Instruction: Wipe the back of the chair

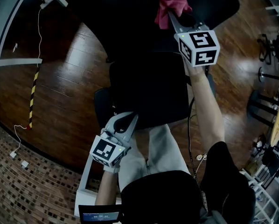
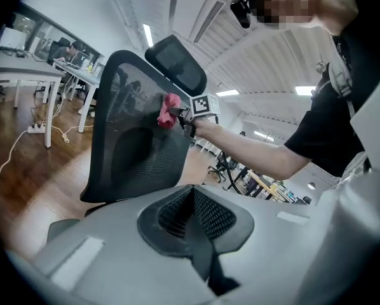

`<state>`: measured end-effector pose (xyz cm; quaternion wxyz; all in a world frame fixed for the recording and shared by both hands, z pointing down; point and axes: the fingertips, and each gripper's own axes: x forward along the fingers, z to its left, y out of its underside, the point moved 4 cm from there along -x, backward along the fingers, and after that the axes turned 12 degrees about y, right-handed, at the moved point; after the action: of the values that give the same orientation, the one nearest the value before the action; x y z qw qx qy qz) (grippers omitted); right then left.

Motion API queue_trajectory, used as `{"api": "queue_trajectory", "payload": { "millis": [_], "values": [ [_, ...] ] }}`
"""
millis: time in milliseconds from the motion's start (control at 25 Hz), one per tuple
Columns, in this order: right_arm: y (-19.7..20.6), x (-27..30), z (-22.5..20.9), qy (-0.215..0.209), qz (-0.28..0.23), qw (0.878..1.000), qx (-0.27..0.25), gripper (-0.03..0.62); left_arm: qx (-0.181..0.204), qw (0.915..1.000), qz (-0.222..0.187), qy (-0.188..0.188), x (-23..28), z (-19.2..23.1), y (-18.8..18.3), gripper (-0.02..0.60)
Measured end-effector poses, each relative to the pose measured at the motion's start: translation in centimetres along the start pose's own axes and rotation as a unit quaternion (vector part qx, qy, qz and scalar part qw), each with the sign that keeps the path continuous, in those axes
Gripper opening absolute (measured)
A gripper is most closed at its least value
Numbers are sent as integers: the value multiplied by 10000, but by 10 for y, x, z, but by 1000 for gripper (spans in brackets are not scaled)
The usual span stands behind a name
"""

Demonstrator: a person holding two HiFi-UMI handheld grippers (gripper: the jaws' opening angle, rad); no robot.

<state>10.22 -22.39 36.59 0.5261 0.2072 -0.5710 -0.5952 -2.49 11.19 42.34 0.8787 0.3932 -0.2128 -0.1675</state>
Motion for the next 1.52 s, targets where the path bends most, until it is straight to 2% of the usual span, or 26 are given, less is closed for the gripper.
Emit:
{"api": "queue_trajectory", "payload": {
  "millis": [440,720,840,960,1160,1520],
  "values": [
    [46,-41,-131,935,309,9948,249,46,171,9986,234,448,69,-23,-7,-8],
    [54,-77,-216,1907,460,9794,486,46,234,9970,319,660,93,-35,-9,-8],
    [47,-82,-233,2162,452,9745,401,46,234,9972,248,672,95,-35,-10,-8],
    [32,-71,-218,2002,400,9789,125,46,171,9978,193,605,89,-33,-8,-8],
    [0,-49,-171,1649,219,9856,-301,46,134,9989,-16,453,73,-27,-11,-8],
    [-56,1,-27,655,-213,9946,-780,46,2,9989,-460,-65,8,2,-6,-8]
  ]
}}
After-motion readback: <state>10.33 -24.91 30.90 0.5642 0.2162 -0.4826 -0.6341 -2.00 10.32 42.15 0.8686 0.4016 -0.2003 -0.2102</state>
